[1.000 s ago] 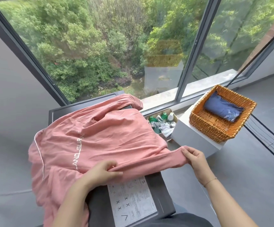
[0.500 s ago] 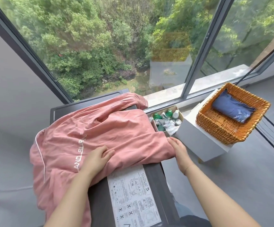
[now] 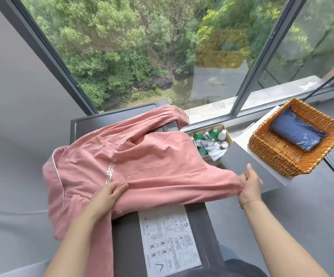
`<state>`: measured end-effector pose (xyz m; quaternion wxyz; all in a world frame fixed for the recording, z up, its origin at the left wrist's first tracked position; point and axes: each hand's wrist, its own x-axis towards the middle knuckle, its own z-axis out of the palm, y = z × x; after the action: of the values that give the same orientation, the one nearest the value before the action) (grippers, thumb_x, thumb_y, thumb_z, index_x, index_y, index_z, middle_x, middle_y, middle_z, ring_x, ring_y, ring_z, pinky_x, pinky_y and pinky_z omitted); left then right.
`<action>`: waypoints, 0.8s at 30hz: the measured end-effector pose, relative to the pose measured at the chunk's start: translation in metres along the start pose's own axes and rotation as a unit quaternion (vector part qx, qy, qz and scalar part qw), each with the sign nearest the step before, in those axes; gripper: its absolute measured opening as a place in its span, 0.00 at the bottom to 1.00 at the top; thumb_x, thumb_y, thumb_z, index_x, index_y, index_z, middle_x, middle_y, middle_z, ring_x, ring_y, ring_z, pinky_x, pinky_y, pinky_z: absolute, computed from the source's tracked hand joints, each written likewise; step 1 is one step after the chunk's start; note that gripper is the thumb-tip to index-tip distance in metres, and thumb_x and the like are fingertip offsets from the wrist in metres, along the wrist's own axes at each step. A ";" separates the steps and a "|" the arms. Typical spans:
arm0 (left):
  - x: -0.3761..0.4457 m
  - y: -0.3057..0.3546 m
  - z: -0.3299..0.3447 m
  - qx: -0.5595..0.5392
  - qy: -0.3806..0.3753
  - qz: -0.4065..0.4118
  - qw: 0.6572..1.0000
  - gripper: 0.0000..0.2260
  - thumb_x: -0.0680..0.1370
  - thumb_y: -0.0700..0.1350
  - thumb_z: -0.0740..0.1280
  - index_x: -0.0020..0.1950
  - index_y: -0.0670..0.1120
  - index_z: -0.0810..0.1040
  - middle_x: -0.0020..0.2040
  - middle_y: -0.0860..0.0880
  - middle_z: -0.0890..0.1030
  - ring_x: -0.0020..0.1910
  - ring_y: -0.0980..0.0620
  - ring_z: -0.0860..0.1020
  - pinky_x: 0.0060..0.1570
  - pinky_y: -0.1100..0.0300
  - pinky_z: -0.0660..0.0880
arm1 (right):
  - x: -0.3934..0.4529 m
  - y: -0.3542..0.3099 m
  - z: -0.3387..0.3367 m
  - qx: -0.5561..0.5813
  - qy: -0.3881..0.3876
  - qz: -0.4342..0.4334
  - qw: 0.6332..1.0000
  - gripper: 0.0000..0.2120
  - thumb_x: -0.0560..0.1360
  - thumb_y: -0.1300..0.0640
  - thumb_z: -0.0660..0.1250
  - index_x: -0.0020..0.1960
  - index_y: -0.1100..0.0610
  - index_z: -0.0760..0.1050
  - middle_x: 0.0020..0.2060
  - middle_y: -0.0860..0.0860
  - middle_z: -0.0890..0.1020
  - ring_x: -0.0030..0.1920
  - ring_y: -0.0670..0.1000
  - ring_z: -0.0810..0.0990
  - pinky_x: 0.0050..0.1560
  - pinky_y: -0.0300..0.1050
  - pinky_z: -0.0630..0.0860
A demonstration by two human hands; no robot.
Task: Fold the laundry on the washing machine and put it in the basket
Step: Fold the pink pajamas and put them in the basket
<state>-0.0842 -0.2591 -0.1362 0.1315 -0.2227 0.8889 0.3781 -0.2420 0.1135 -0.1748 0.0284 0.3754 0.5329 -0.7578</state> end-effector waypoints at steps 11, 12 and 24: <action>-0.006 0.016 0.018 0.046 -0.025 0.048 0.997 0.15 0.74 0.54 0.70 0.38 0.46 0.70 0.32 0.55 0.73 0.35 0.57 0.72 0.39 0.58 0.67 | -0.041 0.018 0.017 -0.363 -0.155 -0.208 0.895 0.04 0.78 0.59 0.63 0.46 0.56 0.75 0.42 0.49 0.78 0.43 0.47 0.76 0.46 0.40 0.70; -0.008 0.016 0.018 0.013 -0.028 0.042 0.999 0.16 0.73 0.52 0.72 0.38 0.43 0.70 0.31 0.55 0.71 0.33 0.58 0.69 0.38 0.59 0.66 | -0.047 0.018 0.023 -0.398 -0.217 -0.226 0.862 0.03 0.77 0.60 0.64 0.47 0.56 0.77 0.44 0.47 0.78 0.45 0.44 0.76 0.49 0.37 0.71; -0.016 0.020 0.010 -0.102 -0.034 0.019 0.994 0.12 0.75 0.47 0.71 0.33 0.46 0.76 0.26 0.58 0.72 0.29 0.63 0.68 0.31 0.67 0.63 | -0.033 -0.027 0.026 -0.595 -0.287 -0.264 0.703 0.08 0.75 0.55 0.68 0.37 0.50 0.80 0.34 0.43 0.79 0.40 0.44 0.74 0.46 0.39 0.68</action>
<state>-0.0795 -0.2351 -0.1242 0.1312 -0.2051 0.8447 0.4766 -0.2446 0.0922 -0.1297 0.1962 -0.1110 0.9162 -0.3312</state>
